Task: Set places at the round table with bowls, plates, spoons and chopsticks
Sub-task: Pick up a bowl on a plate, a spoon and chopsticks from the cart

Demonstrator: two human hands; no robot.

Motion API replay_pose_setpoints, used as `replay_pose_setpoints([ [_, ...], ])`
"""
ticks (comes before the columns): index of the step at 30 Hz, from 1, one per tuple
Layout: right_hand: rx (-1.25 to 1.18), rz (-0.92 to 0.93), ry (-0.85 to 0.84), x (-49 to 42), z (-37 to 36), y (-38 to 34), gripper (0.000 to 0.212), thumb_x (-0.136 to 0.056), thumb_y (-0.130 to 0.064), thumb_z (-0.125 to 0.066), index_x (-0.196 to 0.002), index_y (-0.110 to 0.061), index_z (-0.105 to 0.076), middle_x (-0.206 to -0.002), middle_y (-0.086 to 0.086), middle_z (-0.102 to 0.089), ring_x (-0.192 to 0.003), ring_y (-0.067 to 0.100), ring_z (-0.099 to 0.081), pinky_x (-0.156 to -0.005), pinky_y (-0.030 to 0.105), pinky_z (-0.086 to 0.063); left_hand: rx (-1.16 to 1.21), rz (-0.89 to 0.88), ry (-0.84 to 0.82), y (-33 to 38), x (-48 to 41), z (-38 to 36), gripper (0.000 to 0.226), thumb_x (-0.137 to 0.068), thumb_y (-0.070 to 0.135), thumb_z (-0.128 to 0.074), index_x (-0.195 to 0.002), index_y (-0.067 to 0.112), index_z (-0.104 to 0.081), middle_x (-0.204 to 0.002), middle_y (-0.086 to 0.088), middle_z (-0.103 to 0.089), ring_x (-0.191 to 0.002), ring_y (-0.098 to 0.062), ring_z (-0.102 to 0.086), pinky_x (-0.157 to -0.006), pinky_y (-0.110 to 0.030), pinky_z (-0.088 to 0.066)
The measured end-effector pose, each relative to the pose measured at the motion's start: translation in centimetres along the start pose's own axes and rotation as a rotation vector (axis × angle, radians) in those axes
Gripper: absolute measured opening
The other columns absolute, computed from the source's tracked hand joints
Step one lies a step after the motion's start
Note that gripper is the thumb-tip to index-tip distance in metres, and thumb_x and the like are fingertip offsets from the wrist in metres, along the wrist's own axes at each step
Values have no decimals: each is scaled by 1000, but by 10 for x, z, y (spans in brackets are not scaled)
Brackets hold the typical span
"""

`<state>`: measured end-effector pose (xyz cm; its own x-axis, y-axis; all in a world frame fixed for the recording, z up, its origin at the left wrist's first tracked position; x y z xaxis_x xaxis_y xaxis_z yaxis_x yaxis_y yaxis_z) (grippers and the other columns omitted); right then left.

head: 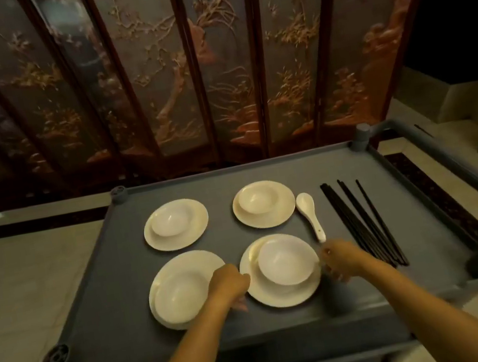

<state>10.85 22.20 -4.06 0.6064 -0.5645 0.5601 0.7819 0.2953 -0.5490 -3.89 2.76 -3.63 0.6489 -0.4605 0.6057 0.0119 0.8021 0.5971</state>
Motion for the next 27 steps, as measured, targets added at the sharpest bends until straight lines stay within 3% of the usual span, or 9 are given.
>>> replay_pose_setpoints([
  [3,-80,-21,25,-9,-8,5,20,-95,-14,-41,-102,-2,-56,-91,17,-60,-63,25,-63,-58,34,-56,17,33,-7,-8,-1,-8,11,-91,16,-52,-86,7,-52,-94,-17,-66,-82,-34,-71,-66,-35,-59],
  [6,-182,-62,85,-16,-14,11,14,-96,-10,-43,-106,-4,-51,-87,18,-61,-54,21,-60,-50,31,-55,84,61,5,-13,-4,-18,20,-92,12,-49,-72,13,-44,-100,-22,-69,-86,-37,-71,-75,-37,-58],
  [9,-258,-105,87,-22,-18,18,7,-95,-8,-47,-96,-2,-48,-75,16,-61,-56,22,-61,-60,39,-59,158,71,30,-16,-8,-25,21,-91,8,-48,-71,14,-43,-87,-16,-68,-85,-35,-71,-77,-38,-57],
  [13,-352,-102,11,-24,-24,20,7,-93,-8,-51,-93,-4,-46,-73,12,-57,-57,20,-61,-49,30,-56,265,68,59,-20,-17,-32,10,-89,6,-53,-82,10,-47,-88,-18,-68,-83,-37,-70,-80,-43,-59],
  [15,-387,-85,13,-24,-23,20,10,-93,-9,-52,-86,-4,-47,-71,12,-57,-56,20,-61,-45,29,-56,384,68,73,-21,-20,-36,12,-87,3,-57,-84,9,-47,-85,-12,-61,-77,-36,-68,-66,-42,-61],
  [17,-395,-68,5,-24,-23,18,15,-92,-11,-54,-81,-4,-48,-70,13,-57,-54,21,-60,-40,26,-55,522,77,102,-19,-19,-37,17,-89,-1,-54,-79,12,-47,-81,-6,-54,-64,-27,-61,-41,-30,-56],
  [18,-386,-55,2,-25,-23,17,15,-92,-12,-55,-81,-4,-48,-69,12,-57,-54,21,-60,-38,24,-53,554,76,115,-18,-18,-38,18,-90,-1,-53,-79,12,-47,-80,-5,-52,-63,-24,-59,-35,-26,-52],
  [23,-417,-31,-11,-26,-22,21,15,-91,-9,-57,-80,-5,-48,-70,13,-58,-54,22,-60,-38,24,-54,573,78,110,-21,-18,-44,22,-90,1,-53,-78,18,-46,-91,-8,-54,-86,-32,-62,-38,-28,-54],
  [27,-499,-5,-26,-25,-18,26,8,-90,-7,-56,-88,-3,-49,-69,13,-59,-54,22,-61,-41,26,-56,579,87,106,-20,-17,-48,18,-91,2,-53,-81,16,-47,-100,-13,-56,-80,-28,-63,-39,-28,-54],
])
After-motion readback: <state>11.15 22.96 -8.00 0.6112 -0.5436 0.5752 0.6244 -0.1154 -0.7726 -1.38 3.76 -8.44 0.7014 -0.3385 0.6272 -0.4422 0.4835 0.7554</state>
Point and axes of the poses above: each hand's wrist, its own x-axis away from the middle knuckle, its own z-axis out of the back of the hand, y = z × x, the point moved 6 cm from there along -x, towards the middle knuckle
